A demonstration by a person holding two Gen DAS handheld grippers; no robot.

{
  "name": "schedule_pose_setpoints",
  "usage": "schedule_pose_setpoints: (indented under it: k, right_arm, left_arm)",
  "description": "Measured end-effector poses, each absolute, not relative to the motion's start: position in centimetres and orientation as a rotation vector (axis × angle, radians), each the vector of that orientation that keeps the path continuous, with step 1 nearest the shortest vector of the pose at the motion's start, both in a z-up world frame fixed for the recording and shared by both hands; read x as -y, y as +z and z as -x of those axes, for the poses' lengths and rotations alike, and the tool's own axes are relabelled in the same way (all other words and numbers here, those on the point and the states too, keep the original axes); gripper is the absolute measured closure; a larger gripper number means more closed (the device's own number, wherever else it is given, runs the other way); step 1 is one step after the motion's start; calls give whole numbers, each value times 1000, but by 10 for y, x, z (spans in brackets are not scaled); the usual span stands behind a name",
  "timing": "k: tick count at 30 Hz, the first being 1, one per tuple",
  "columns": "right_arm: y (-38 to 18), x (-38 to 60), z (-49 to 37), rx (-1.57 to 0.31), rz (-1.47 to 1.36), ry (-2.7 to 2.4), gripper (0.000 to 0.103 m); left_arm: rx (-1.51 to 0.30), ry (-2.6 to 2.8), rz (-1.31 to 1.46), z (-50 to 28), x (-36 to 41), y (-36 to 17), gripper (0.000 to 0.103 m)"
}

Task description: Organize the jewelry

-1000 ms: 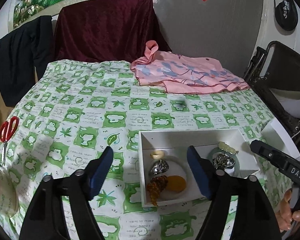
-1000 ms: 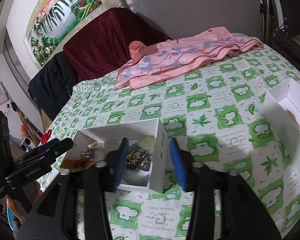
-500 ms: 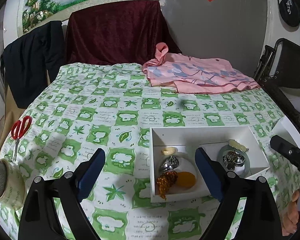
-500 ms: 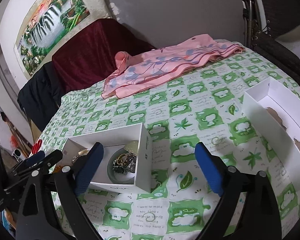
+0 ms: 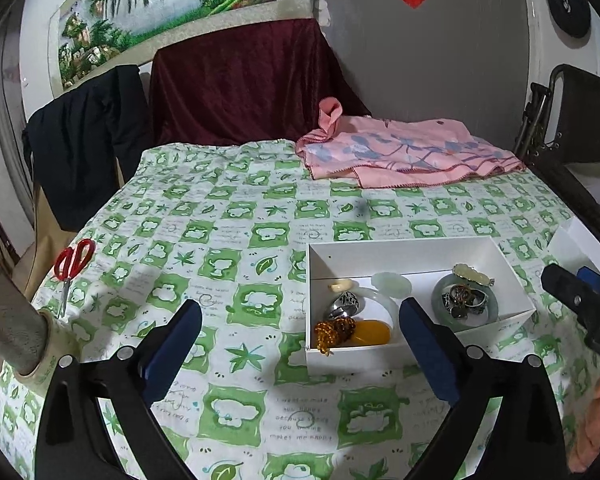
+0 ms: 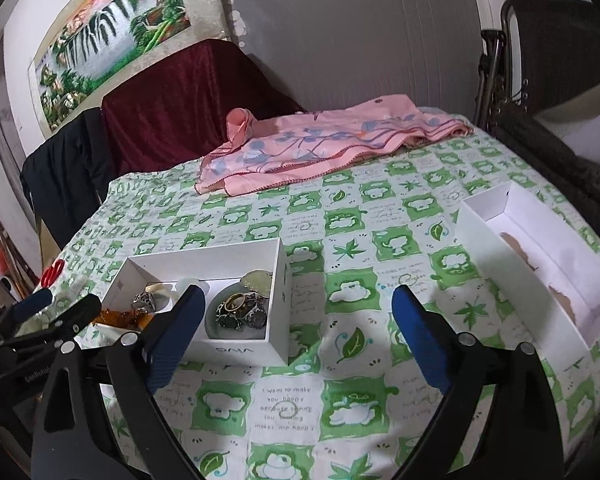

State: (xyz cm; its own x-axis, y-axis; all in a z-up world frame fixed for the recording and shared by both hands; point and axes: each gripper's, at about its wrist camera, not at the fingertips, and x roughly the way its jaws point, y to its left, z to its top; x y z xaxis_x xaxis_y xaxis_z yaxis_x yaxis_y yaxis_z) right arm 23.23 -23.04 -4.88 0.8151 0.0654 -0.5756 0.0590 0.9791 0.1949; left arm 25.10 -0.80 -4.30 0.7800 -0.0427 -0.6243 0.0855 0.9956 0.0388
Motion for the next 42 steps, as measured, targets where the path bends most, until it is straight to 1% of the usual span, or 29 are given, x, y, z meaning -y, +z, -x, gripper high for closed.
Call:
schedule_pose_setpoints:
  k: [14, 25, 42]
  right_arm:
    - [-48, 228, -223, -624, -211, 12, 11]
    - [-51, 229, -224, -647, -204, 5, 10]
    - [-53, 226, -221, -664, -186, 0, 10]
  left_arm:
    - [-651, -32, -22, -239, -6, -36, 6]
    - [-636, -22, -59, -237, -1, -35, 6]
    - [-667, -20, -59, -238, -2, -37, 6]
